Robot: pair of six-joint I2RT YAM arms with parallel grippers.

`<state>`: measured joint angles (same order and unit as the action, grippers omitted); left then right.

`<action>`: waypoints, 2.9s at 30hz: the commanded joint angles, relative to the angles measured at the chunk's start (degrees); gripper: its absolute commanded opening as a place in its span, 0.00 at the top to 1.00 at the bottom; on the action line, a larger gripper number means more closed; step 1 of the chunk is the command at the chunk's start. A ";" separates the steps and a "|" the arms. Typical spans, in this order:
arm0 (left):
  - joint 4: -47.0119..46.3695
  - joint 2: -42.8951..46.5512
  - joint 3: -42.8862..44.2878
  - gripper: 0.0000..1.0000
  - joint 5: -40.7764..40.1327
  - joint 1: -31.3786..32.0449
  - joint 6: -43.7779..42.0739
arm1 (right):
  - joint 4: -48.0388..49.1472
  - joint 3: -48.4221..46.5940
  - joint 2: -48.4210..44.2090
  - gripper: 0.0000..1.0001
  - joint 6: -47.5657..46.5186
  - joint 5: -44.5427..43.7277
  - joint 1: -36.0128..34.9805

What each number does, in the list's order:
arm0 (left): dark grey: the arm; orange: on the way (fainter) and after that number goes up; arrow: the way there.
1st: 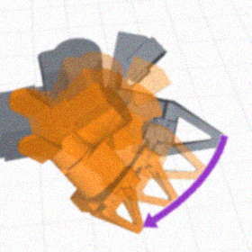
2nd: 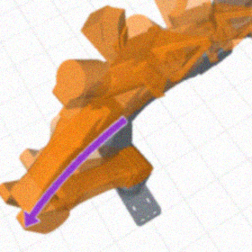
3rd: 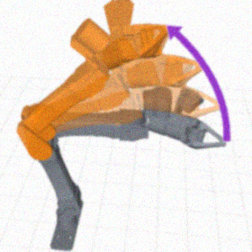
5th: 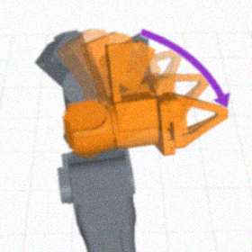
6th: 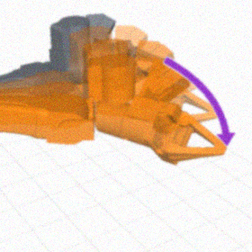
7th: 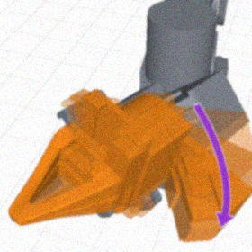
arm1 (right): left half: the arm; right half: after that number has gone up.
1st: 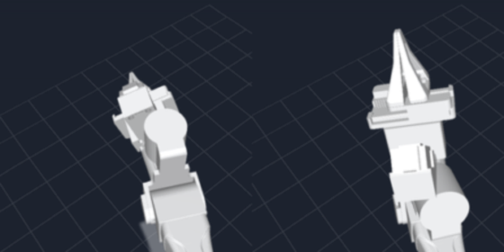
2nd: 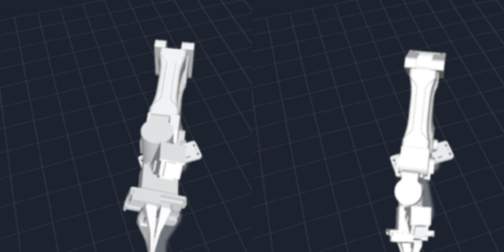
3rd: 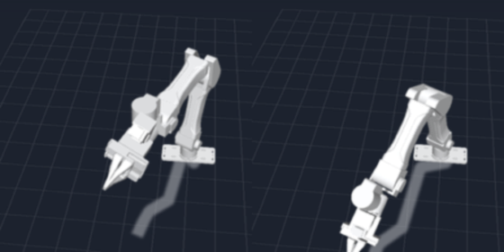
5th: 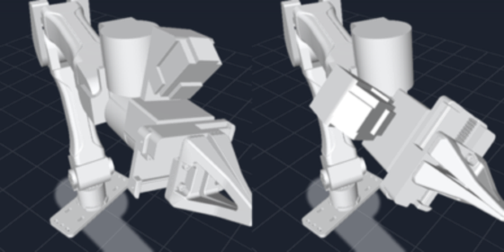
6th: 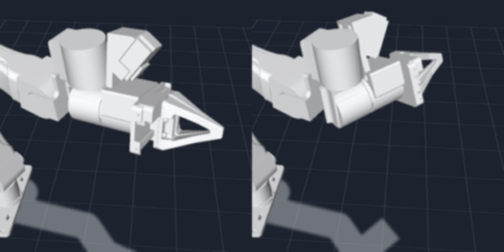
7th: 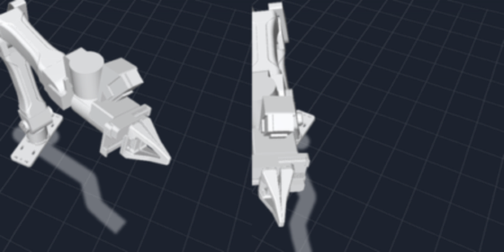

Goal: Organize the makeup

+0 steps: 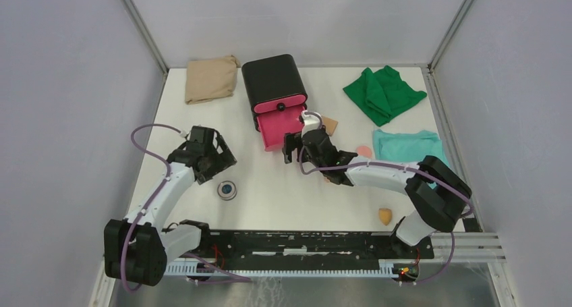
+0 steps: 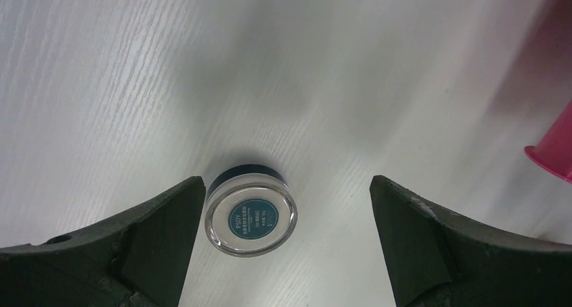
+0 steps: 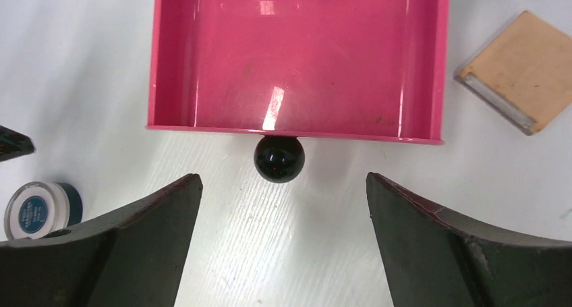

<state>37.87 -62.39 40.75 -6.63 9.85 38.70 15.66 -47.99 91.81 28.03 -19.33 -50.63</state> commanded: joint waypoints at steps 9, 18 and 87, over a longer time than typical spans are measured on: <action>7.53 -1.05 -2.39 0.01 -12.62 11.56 21.52 | -14.79 4.96 -23.38 0.01 1.72 -3.33 -0.48; 6.44 -5.31 -5.77 0.01 -14.32 13.16 27.70 | -20.99 10.25 -33.82 0.00 2.03 -6.96 -0.43; -7.49 -34.95 42.13 0.06 -10.55 27.06 4.14 | -47.04 9.08 -46.96 0.00 8.64 -29.11 0.02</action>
<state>31.40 -100.57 80.31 -17.69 36.14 46.11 -33.41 -36.99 43.86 35.77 -48.38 -50.59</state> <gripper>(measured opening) 0.935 0.996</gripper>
